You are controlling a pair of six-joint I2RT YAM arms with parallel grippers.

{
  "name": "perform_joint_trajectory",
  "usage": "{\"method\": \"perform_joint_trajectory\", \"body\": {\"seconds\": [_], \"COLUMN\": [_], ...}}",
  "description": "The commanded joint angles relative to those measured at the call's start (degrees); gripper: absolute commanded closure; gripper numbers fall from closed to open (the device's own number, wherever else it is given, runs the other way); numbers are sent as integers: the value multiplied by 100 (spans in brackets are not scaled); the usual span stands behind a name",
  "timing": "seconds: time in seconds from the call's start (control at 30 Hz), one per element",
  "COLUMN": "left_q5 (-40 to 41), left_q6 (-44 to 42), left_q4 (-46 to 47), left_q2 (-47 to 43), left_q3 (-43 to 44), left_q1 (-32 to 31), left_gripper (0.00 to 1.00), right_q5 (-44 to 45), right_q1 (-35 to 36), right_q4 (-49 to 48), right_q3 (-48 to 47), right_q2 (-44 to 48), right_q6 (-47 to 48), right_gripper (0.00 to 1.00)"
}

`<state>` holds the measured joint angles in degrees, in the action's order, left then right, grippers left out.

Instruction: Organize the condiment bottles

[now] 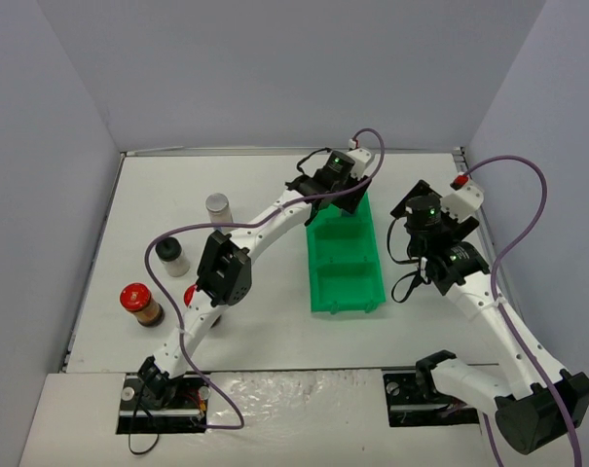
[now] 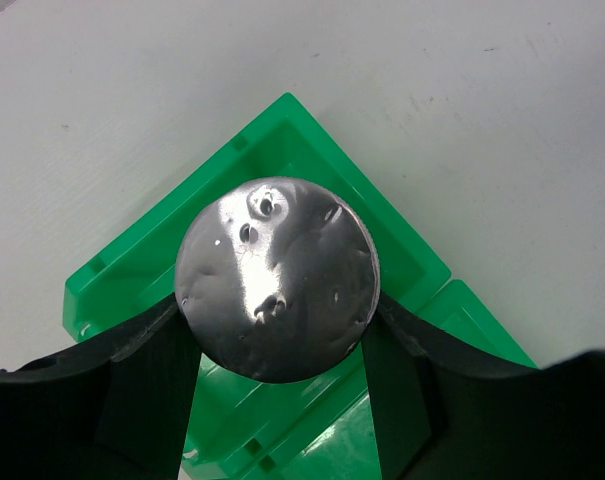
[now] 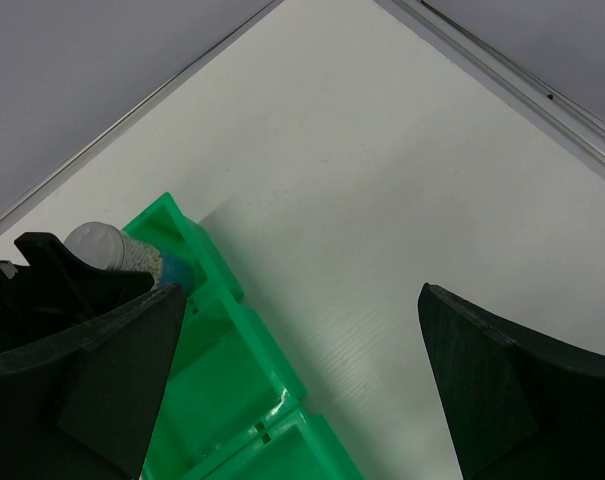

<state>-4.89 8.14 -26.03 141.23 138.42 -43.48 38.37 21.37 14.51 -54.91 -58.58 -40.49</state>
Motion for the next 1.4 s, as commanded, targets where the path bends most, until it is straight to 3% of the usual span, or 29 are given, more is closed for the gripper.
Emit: {"method": "perform_joint_trajectory", "body": {"seconds": [0.0, 0.43, 0.6, 0.83, 1.03, 1.37], "left_q5": [-152, -250, -206, -86, 326, 1915], "left_q6": [54, -45, -198, -290, -509, -1097], "left_q4": [755, 685, 717, 715, 925, 1178], "left_q2": [-287, -151, -318, -516, -1015, -1987], "left_q3": [528, 515, 226, -68, -747, -1794], "left_q1": [-66, -135, -187, -214, -316, -416], "left_gripper": [100, 98, 44, 14, 11, 8], "right_q5": [310, 294, 277, 268, 251, 214], "right_q1": [-21, -27, -27, -27, -19, -18], "right_q4": [-106, -105, -102, -97, -97, -98], "right_q3": [18, 68, 60, 86, 103, 112], "right_q2": [99, 74, 27, 13, -4, -48], "right_q6": [-91, -108, -117, -135, -143, -170], "right_gripper": [0, 0, 0, 0, 0, 0]}}
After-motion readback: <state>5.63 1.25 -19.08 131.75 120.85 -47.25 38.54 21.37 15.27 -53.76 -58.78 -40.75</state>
